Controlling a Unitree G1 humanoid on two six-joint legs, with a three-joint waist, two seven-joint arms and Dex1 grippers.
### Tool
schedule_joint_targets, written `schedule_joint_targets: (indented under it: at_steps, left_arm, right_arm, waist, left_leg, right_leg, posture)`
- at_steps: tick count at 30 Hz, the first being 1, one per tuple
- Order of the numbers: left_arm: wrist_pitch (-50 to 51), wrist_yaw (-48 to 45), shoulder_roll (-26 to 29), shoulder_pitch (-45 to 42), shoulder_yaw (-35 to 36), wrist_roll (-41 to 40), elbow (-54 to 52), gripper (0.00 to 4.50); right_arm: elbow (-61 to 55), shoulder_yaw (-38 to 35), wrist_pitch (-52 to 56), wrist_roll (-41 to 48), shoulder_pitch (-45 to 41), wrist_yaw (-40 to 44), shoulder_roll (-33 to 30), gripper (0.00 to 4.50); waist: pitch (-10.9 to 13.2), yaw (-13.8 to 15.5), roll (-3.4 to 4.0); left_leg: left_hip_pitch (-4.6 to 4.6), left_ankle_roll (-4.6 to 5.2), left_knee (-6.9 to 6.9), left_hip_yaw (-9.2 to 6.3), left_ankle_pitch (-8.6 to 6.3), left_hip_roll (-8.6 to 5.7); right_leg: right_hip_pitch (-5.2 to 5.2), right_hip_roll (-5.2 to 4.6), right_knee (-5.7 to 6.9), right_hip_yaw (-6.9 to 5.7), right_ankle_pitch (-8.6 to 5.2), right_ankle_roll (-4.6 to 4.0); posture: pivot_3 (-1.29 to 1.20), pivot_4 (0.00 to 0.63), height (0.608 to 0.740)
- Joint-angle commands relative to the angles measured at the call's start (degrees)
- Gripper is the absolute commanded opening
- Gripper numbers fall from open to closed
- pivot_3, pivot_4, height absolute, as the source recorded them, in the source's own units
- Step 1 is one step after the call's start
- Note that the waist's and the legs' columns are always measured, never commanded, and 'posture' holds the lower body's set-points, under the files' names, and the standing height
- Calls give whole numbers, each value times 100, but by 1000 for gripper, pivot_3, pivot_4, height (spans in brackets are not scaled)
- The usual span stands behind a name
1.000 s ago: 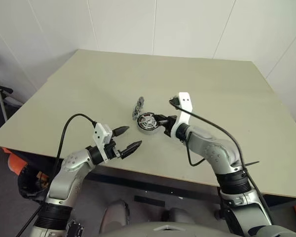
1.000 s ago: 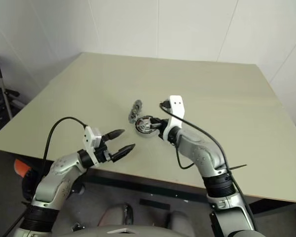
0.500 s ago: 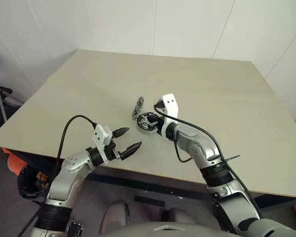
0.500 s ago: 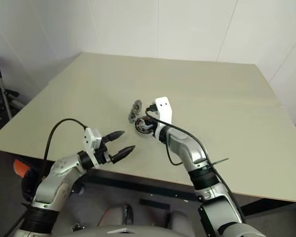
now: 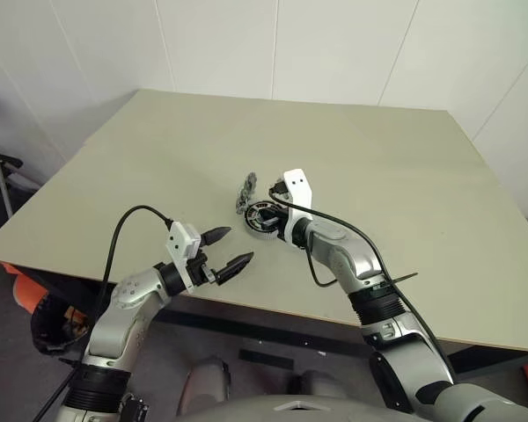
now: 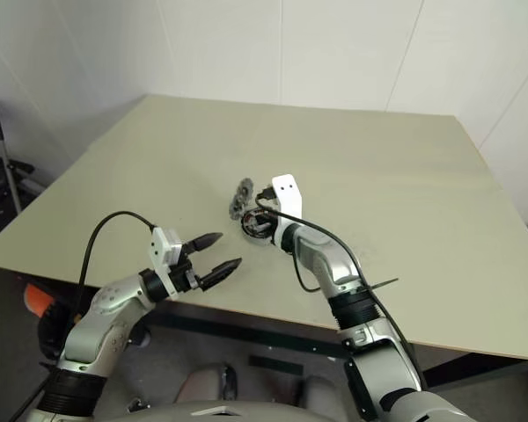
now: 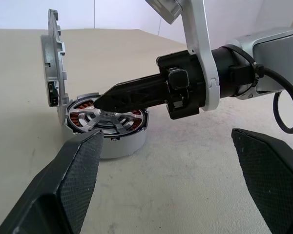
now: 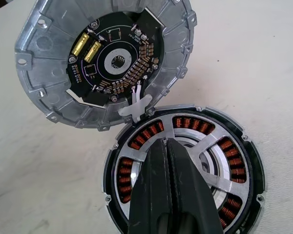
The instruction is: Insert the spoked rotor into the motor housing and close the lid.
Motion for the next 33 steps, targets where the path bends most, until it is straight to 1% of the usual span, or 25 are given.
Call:
schedule_joint_targets:
  at_steps: [1, 7, 9, 11, 14, 18, 23, 25, 27, 33]
  left_arm:
    - [-81, 4, 14, -36, 34, -57, -216, 4500]
    - [-73, 9, 7, -33, 34, -70, -232, 4500]
    - [-69, 13, -6, -37, 28, -74, -233, 4500]
    - [-67, 16, -17, -38, 24, -75, -235, 4500]
    - [-65, 30, -45, -58, 15, -70, -219, 4500]
    - [-58, 40, -63, -82, 20, -67, -201, 4500]
    - [-71, 40, -70, -74, 26, -62, -190, 4500]
    - [-81, 39, -65, -56, 34, -67, -197, 4500]
    - [-89, 45, -67, -38, 32, -66, -211, 4500]
    - [-81, 85, -94, -14, 2, -56, -267, 4500]
  right_arm:
    - [-336, 19, 177, -94, -65, 216, -142, 28]
    - [-1339, 464, 365, -241, -225, 1184, -1047, 28]
    - [-1534, 689, 397, -342, -252, 1531, -1383, 28]
    - [-1655, 831, 419, -394, -259, 1751, -1571, 28]
    - [-1936, 1273, 367, -577, -269, 2258, -1954, 28]
    - [-2210, 1741, 305, -793, -324, 2750, -2246, 28]
    - [-2061, 1972, 112, -1107, -478, 2993, -2265, 28]
    - [-1907, 2009, 6, -1227, -588, 3056, -2226, 409]
    - [-1786, 2027, -75, -1309, -673, 3107, -2195, 925]
    - [-1511, 2055, -271, -1570, -768, 3146, -2136, 3039]
  waist:
    - [0, 1, 0]
    - [1, 11, 0]
    - [1, 15, 0]
    - [1, 13, 0]
    - [1, 15, 0]
    - [2, 15, 0]
    - [2, 13, 0]
    - [2, 9, 0]
    - [1, 9, -1]
    - [2, 11, -1]
  left_leg:
    - [2, 0, 0, 0, 0, 0]
    - [-3, 1, 6, 0, -1, 0]
    - [-2, 1, 6, 0, -1, 1]
    - [-1, 3, 6, 0, -2, 3]
    - [-1, 7, 6, 0, -4, 4]
    - [-1, 14, 11, 0, -8, 4]
    - [0, 15, 18, 1, -9, 6]
    - [0, 15, 21, 1, -9, 6]
    - [1, 14, 25, 1, -9, 6]
    - [2, 15, 28, 0, -9, 6]
  right_leg:
    - [2, 0, 0, 1, 0, 1]
    - [1, 0, 0, 3, 0, 1]
    - [1, 0, 1, 2, 0, 0]
    - [2, 2, 1, 2, 1, 0]
    - [1, 2, 1, 2, 1, -1]
    - [4, 2, 1, 1, 1, -1]
    - [5, 2, 3, 2, 1, -2]
    - [7, 1, 3, 2, 1, -2]
    - [8, 1, 7, 2, 2, -4]
    - [9, 1, 10, 2, 3, -6]
  posture:
    - [0, 0, 740]
    - [0, 0, 740]
    - [0, 0, 740]
    - [0, 0, 740]
    - [0, 0, 740]
    - [0, 0, 740]
    - [0, 0, 740]
    - [0, 0, 740]
    - [0, 0, 740]
    - [0, 0, 740]
